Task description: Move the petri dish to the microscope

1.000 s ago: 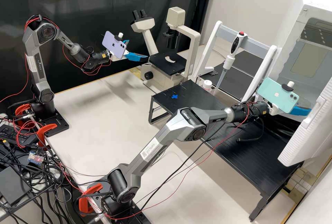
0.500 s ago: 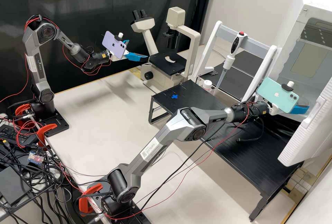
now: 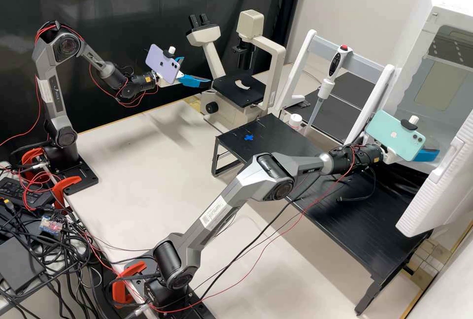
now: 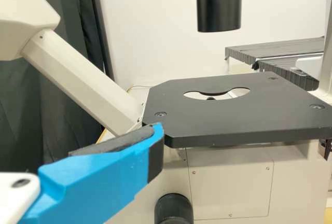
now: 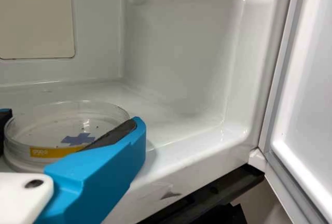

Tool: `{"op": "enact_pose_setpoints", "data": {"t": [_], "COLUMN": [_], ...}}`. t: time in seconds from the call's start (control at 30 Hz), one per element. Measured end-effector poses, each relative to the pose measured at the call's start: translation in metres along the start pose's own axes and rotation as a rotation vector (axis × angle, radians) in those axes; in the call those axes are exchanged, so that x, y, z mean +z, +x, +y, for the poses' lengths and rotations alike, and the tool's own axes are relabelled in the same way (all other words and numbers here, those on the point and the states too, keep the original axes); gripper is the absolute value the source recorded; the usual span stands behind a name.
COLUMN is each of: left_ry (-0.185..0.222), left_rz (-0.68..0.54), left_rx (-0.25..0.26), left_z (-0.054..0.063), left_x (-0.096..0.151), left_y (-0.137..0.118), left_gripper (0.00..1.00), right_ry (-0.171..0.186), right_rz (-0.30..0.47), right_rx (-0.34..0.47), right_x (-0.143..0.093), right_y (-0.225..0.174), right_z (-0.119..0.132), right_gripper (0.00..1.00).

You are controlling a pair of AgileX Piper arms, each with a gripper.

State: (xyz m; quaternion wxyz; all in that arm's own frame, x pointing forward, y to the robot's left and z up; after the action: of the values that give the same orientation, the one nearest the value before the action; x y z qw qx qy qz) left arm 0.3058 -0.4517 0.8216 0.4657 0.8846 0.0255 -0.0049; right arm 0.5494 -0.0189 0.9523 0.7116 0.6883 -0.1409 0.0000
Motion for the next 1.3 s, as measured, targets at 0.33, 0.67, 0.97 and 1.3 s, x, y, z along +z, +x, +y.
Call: {"op": "enact_pose_setpoints", "data": {"t": [0.33,0.67,0.97,1.3], "left_ry": [0.0,0.0,0.0,0.0], "left_rz": [0.0,0.0,0.0,0.0], "left_rx": [0.0,0.0,0.0,0.0], "left_z": [0.0,0.0,0.0,0.0], "left_x": [0.0,0.0,0.0,0.0], "left_y": [0.0,0.0,0.0,0.0], "left_gripper": [1.0,1.0,1.0,1.0], "right_ry": [0.002,0.028,0.026,-0.016], "right_rz": [0.027,0.013,0.102,0.184], "right_rx": [-0.017,0.043,0.195,0.2], "right_x": [0.002,0.019,0.022,0.026], "right_y": [-0.022,-0.069,-0.128,-0.192], "right_z": [0.005,0.034,0.06,0.045], "right_gripper": [0.0,0.0,0.0,0.0]}}
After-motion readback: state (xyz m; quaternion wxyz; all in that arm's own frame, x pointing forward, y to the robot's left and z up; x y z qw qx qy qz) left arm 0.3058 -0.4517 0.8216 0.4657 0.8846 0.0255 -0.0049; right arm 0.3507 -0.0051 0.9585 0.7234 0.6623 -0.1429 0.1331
